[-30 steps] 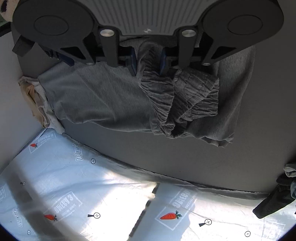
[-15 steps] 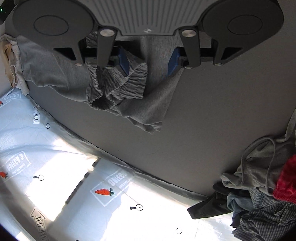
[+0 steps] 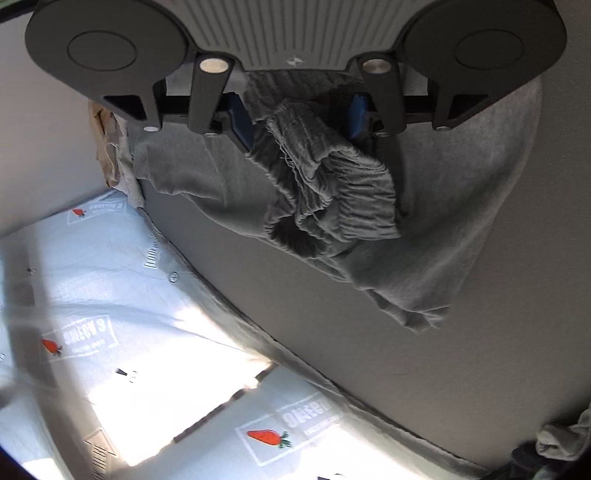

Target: Fold clothes

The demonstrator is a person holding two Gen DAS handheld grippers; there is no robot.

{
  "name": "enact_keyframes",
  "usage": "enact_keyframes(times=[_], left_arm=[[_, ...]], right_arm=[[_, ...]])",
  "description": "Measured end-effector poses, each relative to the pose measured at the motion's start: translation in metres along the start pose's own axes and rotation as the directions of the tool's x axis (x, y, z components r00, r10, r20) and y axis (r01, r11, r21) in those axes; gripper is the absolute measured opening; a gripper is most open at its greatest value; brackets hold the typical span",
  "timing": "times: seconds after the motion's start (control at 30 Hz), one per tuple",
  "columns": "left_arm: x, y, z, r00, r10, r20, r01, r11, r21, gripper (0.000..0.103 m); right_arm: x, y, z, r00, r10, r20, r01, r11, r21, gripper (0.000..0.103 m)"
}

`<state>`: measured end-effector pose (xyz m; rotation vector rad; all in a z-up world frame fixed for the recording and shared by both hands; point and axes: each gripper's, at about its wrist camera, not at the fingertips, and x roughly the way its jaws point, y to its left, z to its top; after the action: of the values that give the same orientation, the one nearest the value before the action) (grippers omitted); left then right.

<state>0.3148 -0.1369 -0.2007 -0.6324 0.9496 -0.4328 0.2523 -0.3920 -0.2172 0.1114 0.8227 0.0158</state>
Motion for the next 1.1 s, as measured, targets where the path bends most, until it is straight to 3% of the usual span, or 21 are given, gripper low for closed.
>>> enact_keyframes(times=[0.07, 0.13, 0.23, 0.4, 0.5, 0.6, 0.7, 0.8, 0.83, 0.9, 0.97, 1.03, 1.1], left_arm=[[0.003, -0.021, -0.002, 0.995, -0.096, -0.022, 0.097, 0.991, 0.09, 0.052], [0.003, -0.035, -0.006, 0.99, -0.135, -0.029, 0.138, 0.979, 0.151, 0.054], [-0.005, -0.029, -0.006, 0.996, -0.087, 0.005, 0.085, 0.985, 0.152, 0.054], [-0.035, 0.005, 0.005, 0.992, -0.008, 0.129, 0.006, 1.0, 0.014, 0.054], [-0.047, 0.022, 0.008, 0.978, 0.112, 0.175, -0.104, 0.993, -0.052, 0.056], [-0.048, 0.038, 0.008, 0.947, 0.28, 0.158, -0.267, 0.958, -0.099, 0.059], [-0.039, 0.05, 0.005, 0.9, 0.427, 0.088, -0.417, 0.902, -0.113, 0.059], [-0.03, 0.058, 0.001, 0.859, 0.511, 0.026, -0.506, 0.856, -0.105, 0.059], [-0.029, 0.061, -0.001, 0.852, 0.523, 0.011, -0.52, 0.848, -0.099, 0.059], [-0.029, 0.063, -0.004, 0.843, 0.539, -0.001, -0.537, 0.839, -0.088, 0.059], [-0.029, 0.062, -0.004, 0.839, 0.545, 0.003, -0.543, 0.836, -0.075, 0.059], [-0.029, 0.059, -0.003, 0.834, 0.552, 0.013, -0.55, 0.833, -0.057, 0.059], [-0.029, 0.052, -0.004, 0.83, 0.557, 0.029, -0.557, 0.83, -0.026, 0.059]], right_arm=[[-0.002, -0.002, 0.0, 1.0, -0.01, 0.0, 0.01, 1.0, 0.01, 0.103], [-0.003, -0.003, 0.003, 1.0, -0.012, 0.003, 0.012, 1.0, 0.02, 0.103], [-0.008, -0.001, 0.011, 1.0, 0.019, 0.014, -0.02, 0.999, 0.037, 0.103], [-0.019, 0.013, 0.026, 0.988, 0.145, 0.049, -0.148, 0.987, 0.056, 0.103], [-0.022, 0.023, 0.038, 0.965, 0.251, 0.073, -0.255, 0.965, 0.065, 0.101], [-0.015, 0.034, 0.05, 0.924, 0.377, 0.069, -0.382, 0.917, 0.114, 0.101], [0.007, 0.046, 0.057, 0.901, 0.434, 0.013, -0.43, 0.89, 0.15, 0.101], [0.031, 0.054, 0.054, 0.916, 0.399, -0.052, -0.384, 0.905, 0.182, 0.1], [0.037, 0.056, 0.052, 0.922, 0.38, -0.072, -0.362, 0.913, 0.188, 0.097], [0.046, 0.058, 0.05, 0.913, 0.397, -0.093, -0.373, 0.906, 0.2, 0.076], [0.05, 0.058, 0.05, 0.906, 0.41, -0.108, -0.383, 0.901, 0.205, 0.025], [0.047, 0.055, 0.054, 0.898, 0.43, -0.093, -0.406, 0.892, 0.2, 0.017], [0.033, 0.046, 0.063, 0.876, 0.483, -0.016, -0.47, 0.86, 0.198, 0.015]])
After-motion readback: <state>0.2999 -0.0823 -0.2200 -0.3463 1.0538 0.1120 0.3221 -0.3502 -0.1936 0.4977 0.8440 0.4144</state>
